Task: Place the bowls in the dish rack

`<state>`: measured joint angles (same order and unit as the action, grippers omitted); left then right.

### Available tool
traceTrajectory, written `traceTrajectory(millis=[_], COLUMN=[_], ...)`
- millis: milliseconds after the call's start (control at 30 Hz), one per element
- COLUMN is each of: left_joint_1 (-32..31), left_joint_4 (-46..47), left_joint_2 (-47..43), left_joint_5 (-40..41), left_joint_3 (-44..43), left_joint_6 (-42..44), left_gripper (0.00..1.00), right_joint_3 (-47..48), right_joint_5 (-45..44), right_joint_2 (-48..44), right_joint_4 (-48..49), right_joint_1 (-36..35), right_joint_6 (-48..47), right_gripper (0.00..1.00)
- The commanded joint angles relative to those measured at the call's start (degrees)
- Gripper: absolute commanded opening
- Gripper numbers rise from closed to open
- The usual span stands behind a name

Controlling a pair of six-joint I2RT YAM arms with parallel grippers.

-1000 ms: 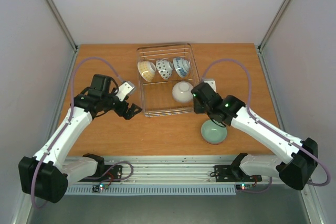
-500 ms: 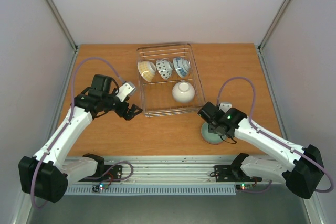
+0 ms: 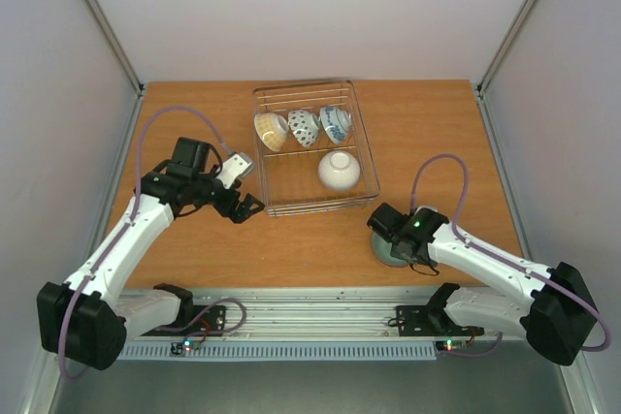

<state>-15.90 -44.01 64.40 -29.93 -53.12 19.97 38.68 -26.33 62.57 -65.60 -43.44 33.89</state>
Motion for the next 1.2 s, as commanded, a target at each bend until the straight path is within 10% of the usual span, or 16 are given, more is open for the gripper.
traceTrajectory(millis=[0,133,1167], left_joint_1=[-0.41,-0.46,-1.53], left_joint_4=[-0.02,0.06,0.93], left_joint_2=[0.72,0.89,1.08], left_joint_5=[-0.70,-0.39,0.39], left_joint_3=[-0.58,-0.58,-0.70], left_joint_6=[0.70,0.73,0.43], left_gripper=[0.99,0.99,0.99], right_joint_3=[-1.11,-1.02,16.73], right_joint_5=[-0.57,-0.46,-8.78], right_joint_2=[-1.04,-1.15,-10.77], right_joint_4=[0.54,0.45,-1.59], right_joint_1=[0.03,0.02,-9.88], right_joint_6=[2.06,1.92,-9.41], right_gripper=[0.15,0.02,0.01])
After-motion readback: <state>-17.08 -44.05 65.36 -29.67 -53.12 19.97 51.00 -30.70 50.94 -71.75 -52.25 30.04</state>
